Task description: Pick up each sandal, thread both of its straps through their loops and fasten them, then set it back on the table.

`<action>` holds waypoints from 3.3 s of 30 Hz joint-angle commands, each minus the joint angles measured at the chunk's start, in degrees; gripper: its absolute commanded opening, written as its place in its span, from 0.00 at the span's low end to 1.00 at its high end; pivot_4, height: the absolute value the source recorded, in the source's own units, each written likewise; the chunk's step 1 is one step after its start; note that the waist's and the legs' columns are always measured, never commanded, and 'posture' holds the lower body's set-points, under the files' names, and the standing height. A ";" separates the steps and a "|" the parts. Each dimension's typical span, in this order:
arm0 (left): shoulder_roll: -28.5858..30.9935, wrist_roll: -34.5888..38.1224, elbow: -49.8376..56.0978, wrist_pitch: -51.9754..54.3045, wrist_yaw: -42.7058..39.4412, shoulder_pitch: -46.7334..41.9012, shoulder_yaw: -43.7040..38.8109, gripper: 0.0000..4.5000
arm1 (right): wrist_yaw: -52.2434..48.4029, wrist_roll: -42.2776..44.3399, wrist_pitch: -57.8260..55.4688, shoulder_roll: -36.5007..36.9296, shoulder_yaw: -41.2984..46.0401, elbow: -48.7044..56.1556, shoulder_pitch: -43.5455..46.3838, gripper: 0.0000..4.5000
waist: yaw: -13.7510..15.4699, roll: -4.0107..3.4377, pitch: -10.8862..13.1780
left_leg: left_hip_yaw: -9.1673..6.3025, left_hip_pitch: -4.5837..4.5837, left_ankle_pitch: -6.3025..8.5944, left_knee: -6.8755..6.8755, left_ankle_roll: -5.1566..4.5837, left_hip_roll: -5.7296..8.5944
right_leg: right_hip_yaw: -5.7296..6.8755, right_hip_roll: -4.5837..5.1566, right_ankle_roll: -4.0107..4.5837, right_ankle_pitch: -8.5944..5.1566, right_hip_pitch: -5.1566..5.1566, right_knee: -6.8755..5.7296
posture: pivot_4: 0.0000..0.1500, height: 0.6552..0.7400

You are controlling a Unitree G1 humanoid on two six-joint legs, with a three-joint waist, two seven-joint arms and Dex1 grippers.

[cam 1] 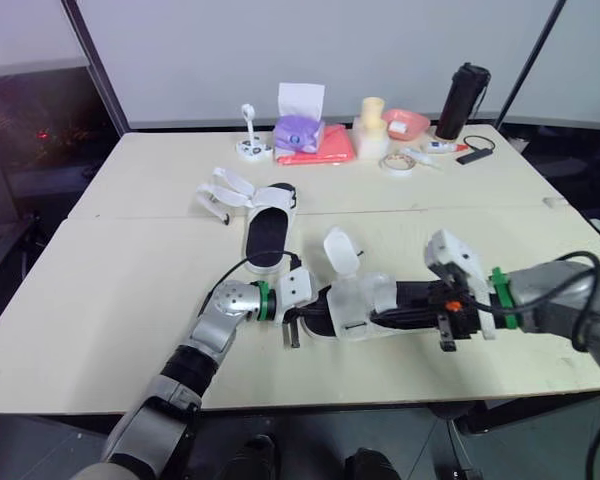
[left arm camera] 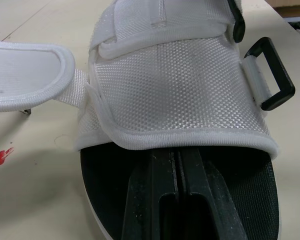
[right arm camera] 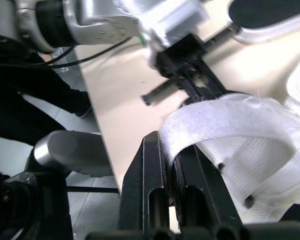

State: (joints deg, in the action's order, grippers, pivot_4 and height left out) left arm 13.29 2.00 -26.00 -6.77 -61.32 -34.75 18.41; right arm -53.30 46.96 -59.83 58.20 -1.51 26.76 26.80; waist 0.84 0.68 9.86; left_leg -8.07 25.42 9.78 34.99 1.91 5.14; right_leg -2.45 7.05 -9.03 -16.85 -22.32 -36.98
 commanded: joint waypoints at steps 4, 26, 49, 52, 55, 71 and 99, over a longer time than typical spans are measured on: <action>0.59 -1.19 -0.69 0.86 0.45 1.18 0.90 0.00 | -0.86 -7.17 2.61 -4.02 -6.02 -9.21 6.97 0.01 | -0.13 -0.02 0.00 | 0.01 -0.03 0.00 0.01 0.00 -0.01 | -0.01 -0.02 0.00 0.01 0.00 -0.03 | 1.00 0.93; 0.86 -1.01 0.23 1.34 1.10 1.75 0.78 0.00 | 2.68 -18.91 7.62 -11.84 -7.26 -24.14 13.90 0.87 | -0.22 -0.03 -0.01 | 0.01 -0.05 0.00 -0.02 0.00 0.01 | -0.02 -0.05 -0.01 0.02 -0.04 -0.11 | 1.00 0.93; 0.65 -1.11 -0.33 0.97 1.57 1.35 0.68 0.00 | 7.17 -32.59 12.89 -16.20 -8.72 -33.70 20.41 0.87 | -0.28 -0.06 0.00 | 0.01 -0.06 0.00 -0.02 0.00 0.08 | -0.01 -0.07 -0.01 0.02 -0.04 -0.15 | 1.00 0.93; 0.54 -1.13 -0.21 0.95 1.66 1.43 0.74 0.00 | 8.46 -31.07 5.17 -17.77 -6.99 -35.30 21.18 0.87 | -0.29 -0.07 0.00 | 0.00 -0.05 -0.01 -0.02 0.00 0.08 | -0.04 -0.07 -0.01 0.03 -0.06 -0.17 | 1.00 0.93; 0.49 -1.15 -0.20 0.89 1.70 1.46 0.80 0.00 | 7.64 -30.10 1.06 -18.22 -6.79 -35.96 21.40 0.87 | -0.27 -0.07 0.00 | -0.02 -0.06 -0.01 -0.02 0.00 0.07 | -0.04 -0.07 0.00 0.03 -0.05 -0.18 | 1.00 0.93; 0.27 -1.24 -0.17 0.91 2.21 1.64 0.86 0.00 | 7.67 -31.61 1.96 -19.91 -6.87 -38.68 24.76 0.87 | -0.34 -0.08 0.00 | 0.02 -0.06 -0.01 -0.01 0.00 0.10 | -0.04 -0.07 -0.01 0.03 -0.04 -0.18 | 1.00 0.93; 0.32 -1.29 -0.06 1.08 3.01 1.59 0.53 0.00 | -1.51 -20.52 -6.65 -28.90 -6.95 -42.11 28.40 0.87 | -0.38 -0.10 0.00 | -0.01 -0.06 -0.01 -0.02 0.00 0.10 | -0.03 -0.08 -0.02 0.04 -0.07 -0.21 | 1.00 0.93</action>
State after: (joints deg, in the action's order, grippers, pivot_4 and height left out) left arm 13.33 1.99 -24.97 -6.69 -59.25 -33.98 18.38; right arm -53.54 25.27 -67.52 29.92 -8.83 -14.67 53.54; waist 0.46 0.59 9.86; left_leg -8.08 25.36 9.77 34.98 1.91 5.25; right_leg -2.49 6.96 -9.04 -16.81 -22.39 -37.19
